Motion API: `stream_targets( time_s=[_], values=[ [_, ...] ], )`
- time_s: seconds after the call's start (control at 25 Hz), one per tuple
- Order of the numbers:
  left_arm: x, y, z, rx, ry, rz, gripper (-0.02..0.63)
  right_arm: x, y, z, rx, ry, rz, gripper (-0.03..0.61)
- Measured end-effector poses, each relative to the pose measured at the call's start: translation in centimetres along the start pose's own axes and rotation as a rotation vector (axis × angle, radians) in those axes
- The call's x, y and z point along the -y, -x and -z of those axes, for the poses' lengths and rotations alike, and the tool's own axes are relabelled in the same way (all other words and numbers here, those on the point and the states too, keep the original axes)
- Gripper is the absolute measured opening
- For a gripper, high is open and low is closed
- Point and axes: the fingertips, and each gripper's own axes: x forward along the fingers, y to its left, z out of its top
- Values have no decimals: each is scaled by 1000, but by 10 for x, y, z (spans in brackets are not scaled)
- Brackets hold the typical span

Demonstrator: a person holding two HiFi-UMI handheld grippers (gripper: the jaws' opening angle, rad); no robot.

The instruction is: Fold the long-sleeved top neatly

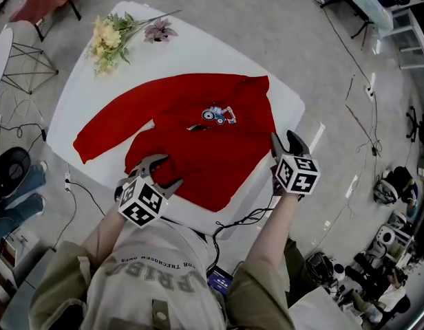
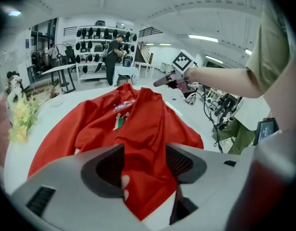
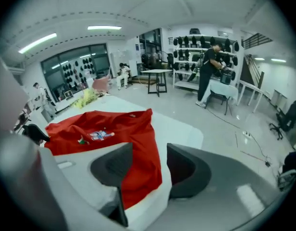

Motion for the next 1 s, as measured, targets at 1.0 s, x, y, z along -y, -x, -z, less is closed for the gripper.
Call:
stream_targets(
  time_s=[1.0],
  values=[
    [33, -59, 17, -186, -49, 143, 275, 24, -88, -36, -294, 243, 16, 28]
  ],
)
